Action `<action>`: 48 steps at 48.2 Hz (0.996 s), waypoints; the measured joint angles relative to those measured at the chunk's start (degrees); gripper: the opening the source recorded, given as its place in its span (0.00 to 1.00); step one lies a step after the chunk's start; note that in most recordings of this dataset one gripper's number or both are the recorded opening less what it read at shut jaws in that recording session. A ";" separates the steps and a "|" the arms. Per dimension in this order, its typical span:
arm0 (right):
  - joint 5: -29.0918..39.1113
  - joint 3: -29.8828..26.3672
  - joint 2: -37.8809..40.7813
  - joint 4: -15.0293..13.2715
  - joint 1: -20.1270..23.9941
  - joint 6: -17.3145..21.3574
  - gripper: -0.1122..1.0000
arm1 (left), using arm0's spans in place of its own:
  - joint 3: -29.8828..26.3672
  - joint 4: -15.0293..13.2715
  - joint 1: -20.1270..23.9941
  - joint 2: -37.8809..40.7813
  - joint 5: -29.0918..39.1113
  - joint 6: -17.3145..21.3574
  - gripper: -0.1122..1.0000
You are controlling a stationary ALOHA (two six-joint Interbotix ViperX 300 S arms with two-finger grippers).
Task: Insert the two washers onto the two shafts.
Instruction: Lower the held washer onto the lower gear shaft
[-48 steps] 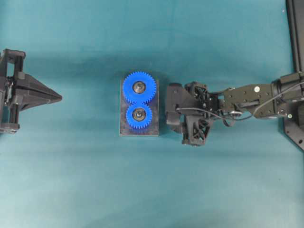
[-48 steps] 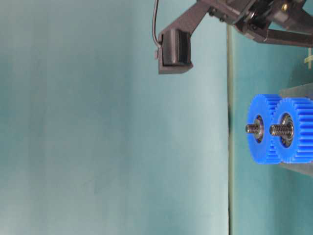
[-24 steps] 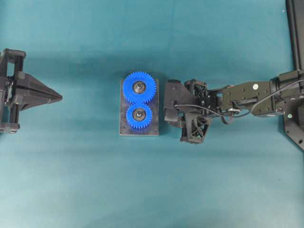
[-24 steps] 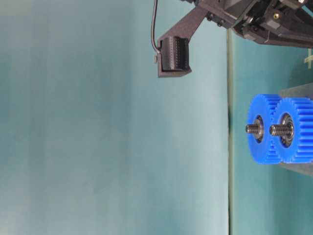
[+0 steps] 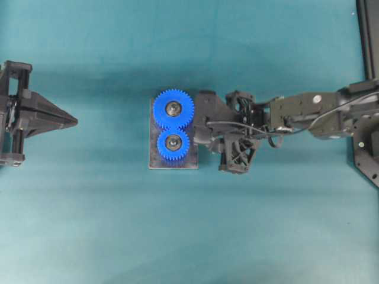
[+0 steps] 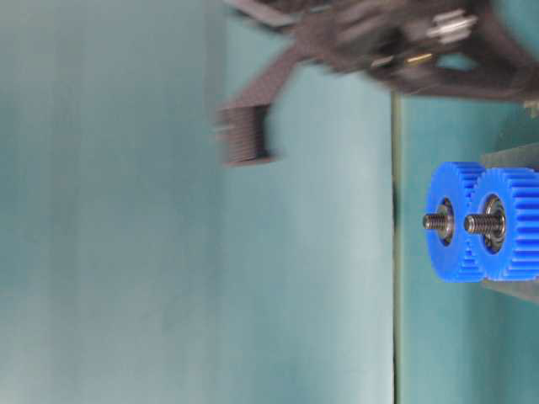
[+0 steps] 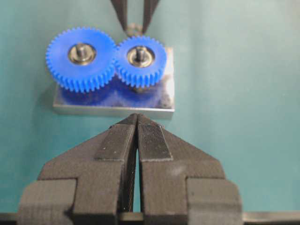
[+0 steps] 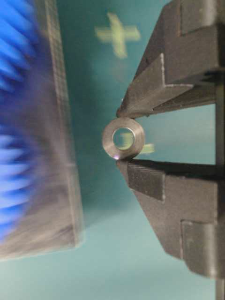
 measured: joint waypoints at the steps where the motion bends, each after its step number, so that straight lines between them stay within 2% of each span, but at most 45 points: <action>1: 0.79 -0.44 -0.35 0.00 0.09 0.00 0.38 | 0.09 0.09 0.00 0.00 0.09 0.00 0.11; 12: 5.36 -5.10 -2.02 -0.09 0.18 0.00 0.38 | 0.00 0.00 0.00 0.00 0.09 0.00 0.11; 29: 5.98 -11.60 1.32 -0.35 0.18 -0.09 0.38 | 0.00 0.09 0.00 0.00 0.09 -0.09 0.11; 48: 5.98 -15.56 5.45 -0.35 0.53 -0.09 0.38 | 0.00 0.00 -0.09 0.00 0.09 -0.09 0.11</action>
